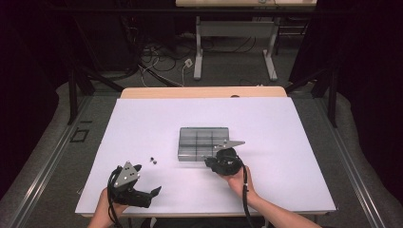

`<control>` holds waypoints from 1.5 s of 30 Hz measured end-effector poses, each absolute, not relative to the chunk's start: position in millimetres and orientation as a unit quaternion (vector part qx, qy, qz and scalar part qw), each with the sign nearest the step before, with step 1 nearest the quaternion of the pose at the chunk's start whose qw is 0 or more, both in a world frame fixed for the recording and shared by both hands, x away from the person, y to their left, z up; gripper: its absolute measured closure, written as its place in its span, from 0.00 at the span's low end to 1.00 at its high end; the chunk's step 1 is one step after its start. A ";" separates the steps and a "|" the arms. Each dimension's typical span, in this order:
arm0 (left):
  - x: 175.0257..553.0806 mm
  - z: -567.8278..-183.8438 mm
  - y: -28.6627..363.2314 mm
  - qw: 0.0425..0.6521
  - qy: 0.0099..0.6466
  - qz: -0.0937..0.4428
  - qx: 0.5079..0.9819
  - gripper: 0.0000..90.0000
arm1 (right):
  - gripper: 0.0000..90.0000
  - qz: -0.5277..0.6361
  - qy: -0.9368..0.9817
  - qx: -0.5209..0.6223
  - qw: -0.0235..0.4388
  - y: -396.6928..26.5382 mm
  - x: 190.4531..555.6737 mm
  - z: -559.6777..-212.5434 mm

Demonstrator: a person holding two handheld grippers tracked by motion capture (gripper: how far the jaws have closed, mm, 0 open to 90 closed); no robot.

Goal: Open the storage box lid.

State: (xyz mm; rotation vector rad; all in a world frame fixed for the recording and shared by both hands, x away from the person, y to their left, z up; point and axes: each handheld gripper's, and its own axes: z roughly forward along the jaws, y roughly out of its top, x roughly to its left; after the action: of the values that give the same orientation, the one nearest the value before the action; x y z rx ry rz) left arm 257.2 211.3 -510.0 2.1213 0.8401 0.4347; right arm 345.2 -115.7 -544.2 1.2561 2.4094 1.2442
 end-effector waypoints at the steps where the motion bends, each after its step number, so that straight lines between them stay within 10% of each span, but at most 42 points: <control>1: 257.5 -510.1 211.4 0.398 0.331 0.171 0.838 0.00 | 0.92 0.409 0.808 0.417 0.073 -116.3 345.7 -543.8; 45: 258.3 -510.8 208.9 0.395 0.325 0.168 0.843 0.00 | 0.97 0.440 0.794 0.412 0.085 -114.4 341.5 -542.5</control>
State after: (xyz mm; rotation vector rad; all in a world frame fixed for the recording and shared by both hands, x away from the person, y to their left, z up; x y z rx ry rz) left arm 258.3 208.9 -510.8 2.1369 0.8233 0.4270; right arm 341.5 -114.4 -542.5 1.2284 2.3675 1.3116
